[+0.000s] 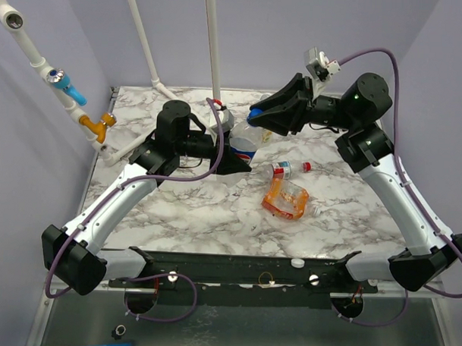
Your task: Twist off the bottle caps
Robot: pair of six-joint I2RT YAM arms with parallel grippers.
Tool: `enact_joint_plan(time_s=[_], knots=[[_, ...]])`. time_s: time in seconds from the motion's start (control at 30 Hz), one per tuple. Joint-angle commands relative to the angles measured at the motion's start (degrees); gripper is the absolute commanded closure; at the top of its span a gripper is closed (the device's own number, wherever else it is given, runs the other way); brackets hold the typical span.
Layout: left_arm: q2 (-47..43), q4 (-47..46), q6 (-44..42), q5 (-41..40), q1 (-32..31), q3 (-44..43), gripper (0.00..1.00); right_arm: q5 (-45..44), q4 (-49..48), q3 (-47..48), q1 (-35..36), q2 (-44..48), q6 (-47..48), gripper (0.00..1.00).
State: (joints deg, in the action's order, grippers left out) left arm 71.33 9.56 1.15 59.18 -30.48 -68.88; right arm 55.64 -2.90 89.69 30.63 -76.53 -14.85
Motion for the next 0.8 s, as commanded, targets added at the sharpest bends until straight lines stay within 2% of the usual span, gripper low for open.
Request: enact_joint_plan(time_s=[0.0,0.37,0.47,0.6,0.77], knots=[[-0.59,-0.56,0.37,-1.71,1.3,-0.02,1.0,5.45,0.02,-0.25,0.31,3.03,0.21,0.99],[-2.01,2.92,-2.51,6.88,1.3,2.52,1.0,5.02,-2.14,5.45,-0.97,1.8,-1.46,0.99],[-2.41,3.01,-3.66,3.01,1.28,2.74,1.0,1.91,-0.59,3.94,-1.33,2.28,-0.58,0.99],[-3.73,3.1,-8.5,-7.68,1.31,3.89,1.0,-10.26,6.28,-0.72,-2.15,3.65,2.7,0.99],[-6.66,0.7,-11.67,-18.22,1.47,7.25,1.0,-23.95,7.11,-14.5,-2.22,8.26,4.36,0.99]])
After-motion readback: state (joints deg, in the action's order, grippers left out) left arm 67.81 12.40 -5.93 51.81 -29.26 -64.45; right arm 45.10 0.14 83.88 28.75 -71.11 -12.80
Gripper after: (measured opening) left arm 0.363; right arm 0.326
